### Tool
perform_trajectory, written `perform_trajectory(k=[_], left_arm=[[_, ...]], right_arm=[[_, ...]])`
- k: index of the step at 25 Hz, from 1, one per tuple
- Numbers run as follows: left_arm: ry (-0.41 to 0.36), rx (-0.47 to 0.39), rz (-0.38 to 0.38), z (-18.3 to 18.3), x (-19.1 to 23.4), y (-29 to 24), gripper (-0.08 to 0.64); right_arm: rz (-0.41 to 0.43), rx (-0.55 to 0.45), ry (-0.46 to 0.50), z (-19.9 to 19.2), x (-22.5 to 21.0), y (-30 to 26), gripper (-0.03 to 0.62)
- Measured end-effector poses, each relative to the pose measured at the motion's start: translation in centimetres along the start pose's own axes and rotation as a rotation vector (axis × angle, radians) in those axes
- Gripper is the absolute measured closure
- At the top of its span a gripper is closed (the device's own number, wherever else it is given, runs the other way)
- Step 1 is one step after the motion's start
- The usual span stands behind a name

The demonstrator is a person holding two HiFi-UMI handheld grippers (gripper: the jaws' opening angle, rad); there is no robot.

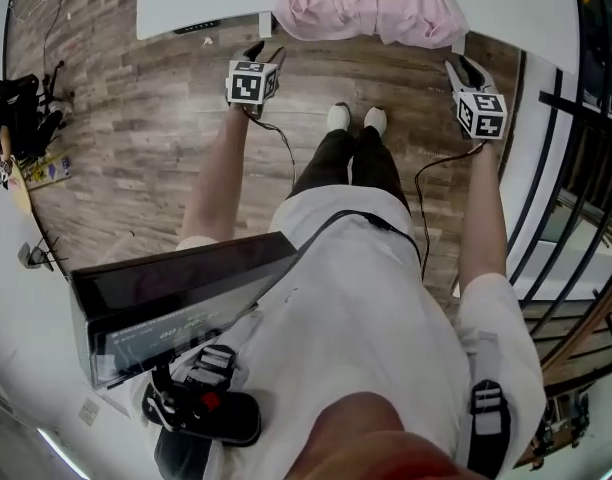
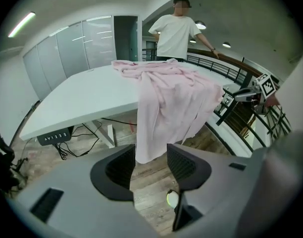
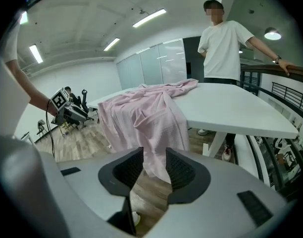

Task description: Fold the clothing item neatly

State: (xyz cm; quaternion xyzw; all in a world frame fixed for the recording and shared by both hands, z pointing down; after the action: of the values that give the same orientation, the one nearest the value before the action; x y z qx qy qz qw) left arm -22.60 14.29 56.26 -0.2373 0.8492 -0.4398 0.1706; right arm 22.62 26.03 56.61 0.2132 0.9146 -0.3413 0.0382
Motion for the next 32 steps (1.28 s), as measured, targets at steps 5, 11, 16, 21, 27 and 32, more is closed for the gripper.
perform_trajectory(k=[5, 11, 16, 21, 27, 32], left_arm=[[-0.040, 0.020, 0.001, -2.1, 1.9, -5.8, 0.370], [-0.064, -0.043, -0.024, -4.2, 2.5, -10.9, 0.369], [-0.107, -0.045, -0.045, -5.9, 2.6, -14.3, 0.340], [-0.153, -0.045, -0.042, -7.2, 3.0, -17.2, 0.331], [-0.196, -0.071, -0.073, -7.4, 2.8, -19.6, 0.333], [-0.171, -0.103, -0.088, -6.8, 2.5, -18.8, 0.551]], right_arm=[[-0.018, 0.042, 0.033, -2.6, -1.5, -3.3, 0.419], [-0.038, 0.035, 0.035, -6.7, -3.8, -5.7, 0.390], [0.006, 0.059, 0.054, -9.5, -5.5, -8.4, 0.333], [0.007, 0.072, 0.087, -11.4, -8.6, -10.7, 0.330], [0.051, 0.091, 0.130, -11.8, -10.6, -14.1, 0.330], [0.077, 0.052, 0.093, -11.8, -9.7, -14.2, 0.580]])
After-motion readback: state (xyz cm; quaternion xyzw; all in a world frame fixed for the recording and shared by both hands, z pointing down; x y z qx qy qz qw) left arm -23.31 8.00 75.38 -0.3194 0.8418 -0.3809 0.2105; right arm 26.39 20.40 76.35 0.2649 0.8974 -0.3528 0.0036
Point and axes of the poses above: the fingertips, and each gripper's own axes: y backward along the fingers, x to its left, z out of its top, the point moved 9 cm from there along y, backward along the fingers, and after that the axes turned 8 degrees about z, right-handed, at the moved point
